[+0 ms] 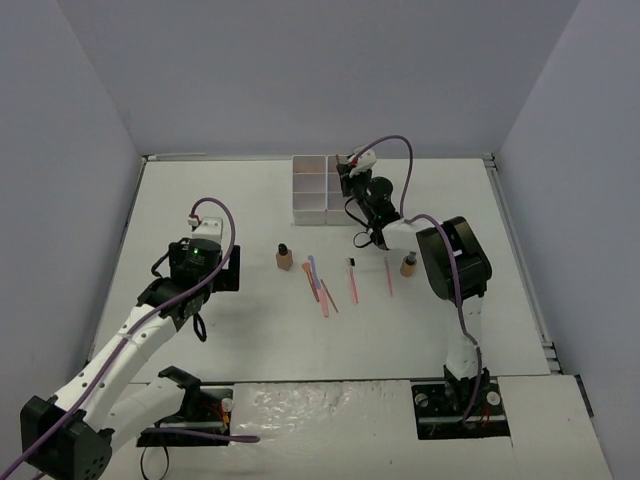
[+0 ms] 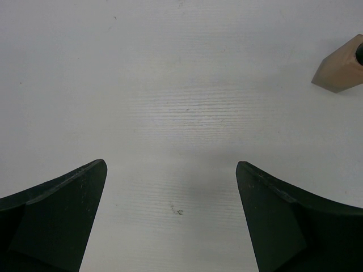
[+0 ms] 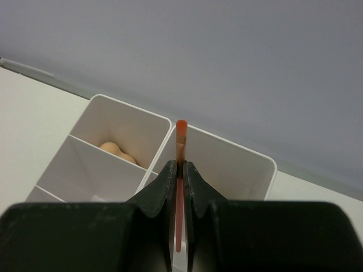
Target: Organize the makeup
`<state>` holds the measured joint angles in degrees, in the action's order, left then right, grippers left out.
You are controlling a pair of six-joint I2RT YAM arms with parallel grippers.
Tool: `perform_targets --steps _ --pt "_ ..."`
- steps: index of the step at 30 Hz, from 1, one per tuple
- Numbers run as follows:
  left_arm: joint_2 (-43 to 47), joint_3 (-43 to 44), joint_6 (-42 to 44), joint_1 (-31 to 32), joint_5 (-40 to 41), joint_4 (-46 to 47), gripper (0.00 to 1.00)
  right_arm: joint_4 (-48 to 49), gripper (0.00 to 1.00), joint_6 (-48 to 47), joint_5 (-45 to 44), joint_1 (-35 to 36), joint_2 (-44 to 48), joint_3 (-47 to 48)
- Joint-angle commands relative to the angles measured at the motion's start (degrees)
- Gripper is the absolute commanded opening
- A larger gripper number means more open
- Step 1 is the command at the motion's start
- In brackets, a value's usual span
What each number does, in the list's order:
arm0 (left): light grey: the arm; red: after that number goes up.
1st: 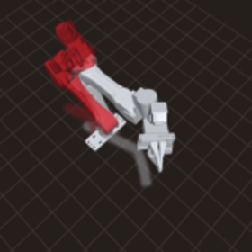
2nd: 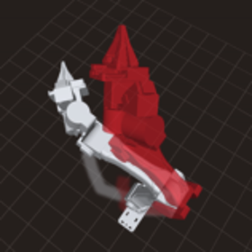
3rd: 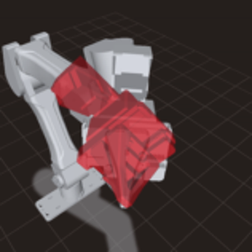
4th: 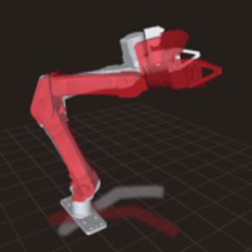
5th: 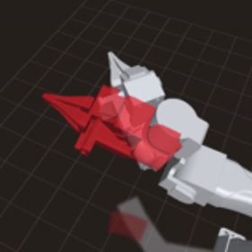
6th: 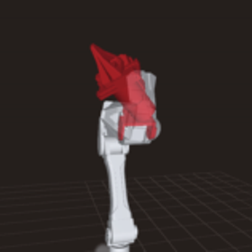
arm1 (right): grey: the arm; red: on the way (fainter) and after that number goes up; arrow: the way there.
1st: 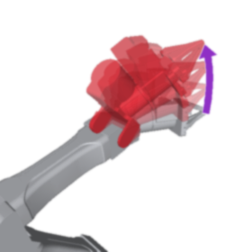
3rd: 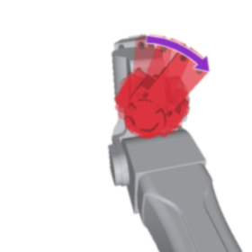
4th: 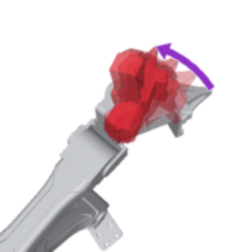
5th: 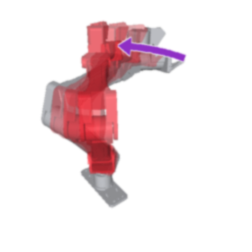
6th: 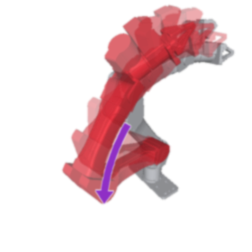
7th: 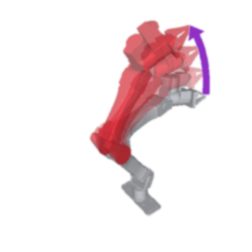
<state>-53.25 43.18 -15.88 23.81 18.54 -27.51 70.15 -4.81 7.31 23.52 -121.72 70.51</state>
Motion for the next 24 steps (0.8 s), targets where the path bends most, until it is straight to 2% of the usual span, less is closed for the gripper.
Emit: perform_targets --steps 1,6,11,14,17,19,21,24 --pt "0.1 1.0 -0.3 -0.4 0.1 2.9 0.97 10.1 0.04 -1.6 2.8 -0.8 1.0 2.0" --pt "0.1 1.1 -0.3 -0.5 0.0 3.0 0.97 10.1 0.11 -1.5 3.8 -0.8 2.1 -0.5" --pt "0.1 1.1 -0.3 -0.4 -0.1 3.1 0.97 9.4 0.28 -1.2 4.3 -0.6 5.9 -3.9" --pt "0.0 1.1 -0.3 -0.5 -0.4 3.1 0.97 5.9 0.34 -1.1 2.9 -0.3 10.6 -5.9" --pt "-0.2 1.3 -0.2 -0.4 -0.5 3.0 0.97 2.0 0.36 -1.9 -3.1 1.0 16.1 -8.3" --pt "-0.1 1.3 -0.2 -0.5 -0.4 3.0 0.97 -6.6 0.41 -0.9 -8.7 2.0 20.2 -7.8" --pt "-0.1 1.4 -0.2 -0.4 -0.5 3.1 0.97 -24.3 0.48 1.7 -15.3 3.0 25.0 -4.4" --pt "-0.1 1.3 -0.1 -0.4 -0.5 3.1 0.97 -44.2 0.49 8.2 -23.3 3.4 28.1 0.2"
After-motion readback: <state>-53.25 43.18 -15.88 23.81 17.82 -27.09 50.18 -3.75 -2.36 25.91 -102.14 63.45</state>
